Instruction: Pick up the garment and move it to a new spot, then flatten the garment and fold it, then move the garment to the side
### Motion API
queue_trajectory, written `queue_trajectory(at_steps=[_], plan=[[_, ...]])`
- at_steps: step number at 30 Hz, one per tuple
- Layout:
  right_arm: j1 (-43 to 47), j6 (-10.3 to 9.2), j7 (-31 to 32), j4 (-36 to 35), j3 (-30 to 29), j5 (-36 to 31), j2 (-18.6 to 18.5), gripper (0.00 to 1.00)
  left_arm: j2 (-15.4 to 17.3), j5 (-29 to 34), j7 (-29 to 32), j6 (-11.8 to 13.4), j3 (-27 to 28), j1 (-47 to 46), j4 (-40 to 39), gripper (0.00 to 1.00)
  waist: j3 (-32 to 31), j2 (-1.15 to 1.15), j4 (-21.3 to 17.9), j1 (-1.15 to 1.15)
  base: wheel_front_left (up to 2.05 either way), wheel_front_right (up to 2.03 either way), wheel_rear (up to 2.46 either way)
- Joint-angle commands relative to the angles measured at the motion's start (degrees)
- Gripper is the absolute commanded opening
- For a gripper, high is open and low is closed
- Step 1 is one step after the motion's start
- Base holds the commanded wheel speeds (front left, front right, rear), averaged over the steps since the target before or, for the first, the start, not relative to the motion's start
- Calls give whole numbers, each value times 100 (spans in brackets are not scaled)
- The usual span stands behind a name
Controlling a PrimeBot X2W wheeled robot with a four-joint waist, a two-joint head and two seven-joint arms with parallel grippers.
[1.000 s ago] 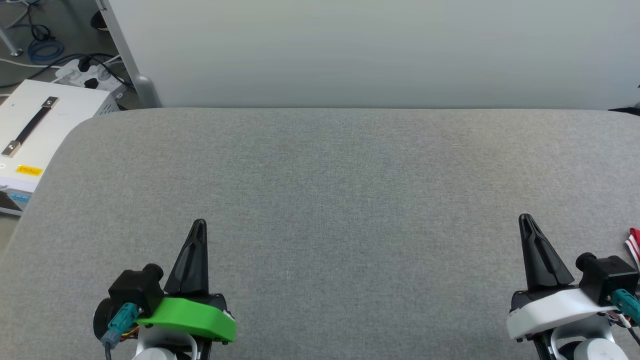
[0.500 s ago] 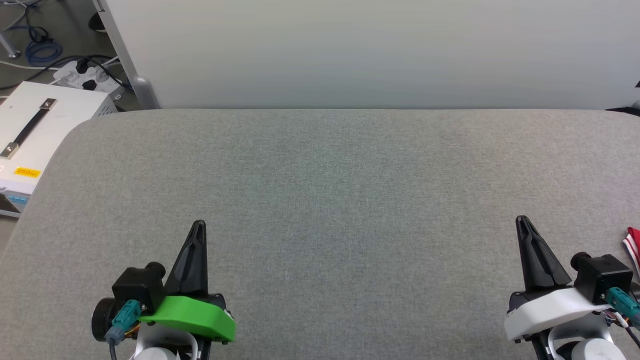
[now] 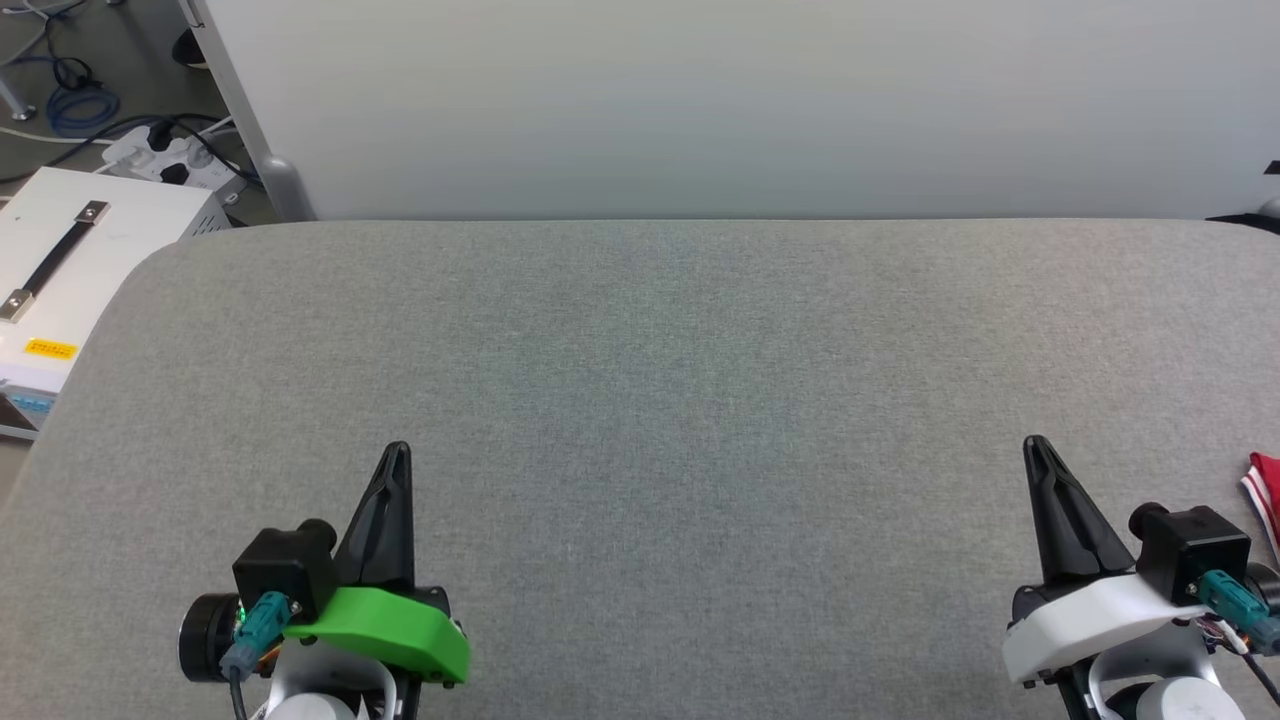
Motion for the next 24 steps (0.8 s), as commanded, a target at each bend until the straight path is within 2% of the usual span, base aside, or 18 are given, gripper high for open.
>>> queue_trajectory(at_steps=[1,24], plan=[[-30,-2,37,-11,-4,-81,9,0,-18,67,31,51,30,2,-36,0,-1,0,-3,0,0,0,0],[-42,-3,250,-17,-12,-303,62,0,-26,357,294,180,58,3,-96,0,-21,0,-46,0,0,0,0]])
